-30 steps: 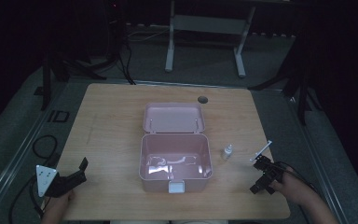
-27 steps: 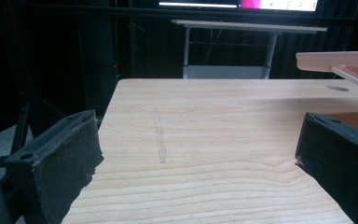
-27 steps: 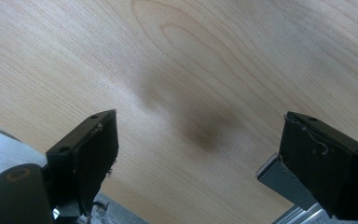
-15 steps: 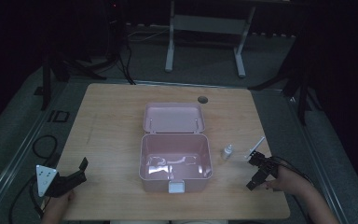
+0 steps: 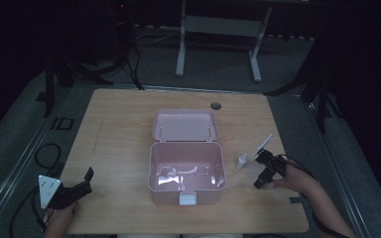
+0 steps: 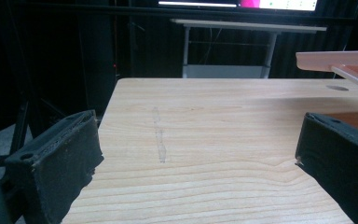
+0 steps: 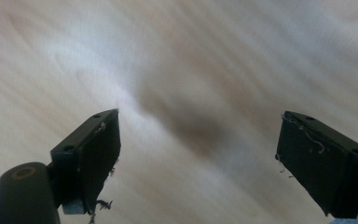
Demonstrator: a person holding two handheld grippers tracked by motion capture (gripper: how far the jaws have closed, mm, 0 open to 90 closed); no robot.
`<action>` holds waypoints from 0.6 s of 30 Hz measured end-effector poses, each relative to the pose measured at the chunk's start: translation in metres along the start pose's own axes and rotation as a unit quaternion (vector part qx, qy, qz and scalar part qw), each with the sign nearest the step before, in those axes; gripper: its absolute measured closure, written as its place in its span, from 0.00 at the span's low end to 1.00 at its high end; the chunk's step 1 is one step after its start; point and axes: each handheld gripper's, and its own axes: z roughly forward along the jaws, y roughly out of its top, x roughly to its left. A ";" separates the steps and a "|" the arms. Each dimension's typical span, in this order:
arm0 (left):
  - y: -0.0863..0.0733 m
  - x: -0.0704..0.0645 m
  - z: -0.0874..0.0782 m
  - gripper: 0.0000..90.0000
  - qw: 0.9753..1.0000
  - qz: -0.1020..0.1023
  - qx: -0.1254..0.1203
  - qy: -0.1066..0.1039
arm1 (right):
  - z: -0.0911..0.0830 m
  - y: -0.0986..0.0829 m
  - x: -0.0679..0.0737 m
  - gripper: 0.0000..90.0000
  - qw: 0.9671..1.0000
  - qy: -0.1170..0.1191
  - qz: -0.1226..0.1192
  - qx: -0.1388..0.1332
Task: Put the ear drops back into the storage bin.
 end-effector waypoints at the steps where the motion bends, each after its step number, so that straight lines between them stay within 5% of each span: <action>1: 0.000 0.000 0.000 0.00 1.000 0.000 0.000 0.000 | 0.000 0.003 0.000 0.15 1.000 0.000 0.000 0.000; 18: 0.000 0.000 0.000 0.00 1.000 0.003 0.000 -0.002 | 0.005 0.050 -0.002 0.20 1.000 0.008 -0.009 -0.005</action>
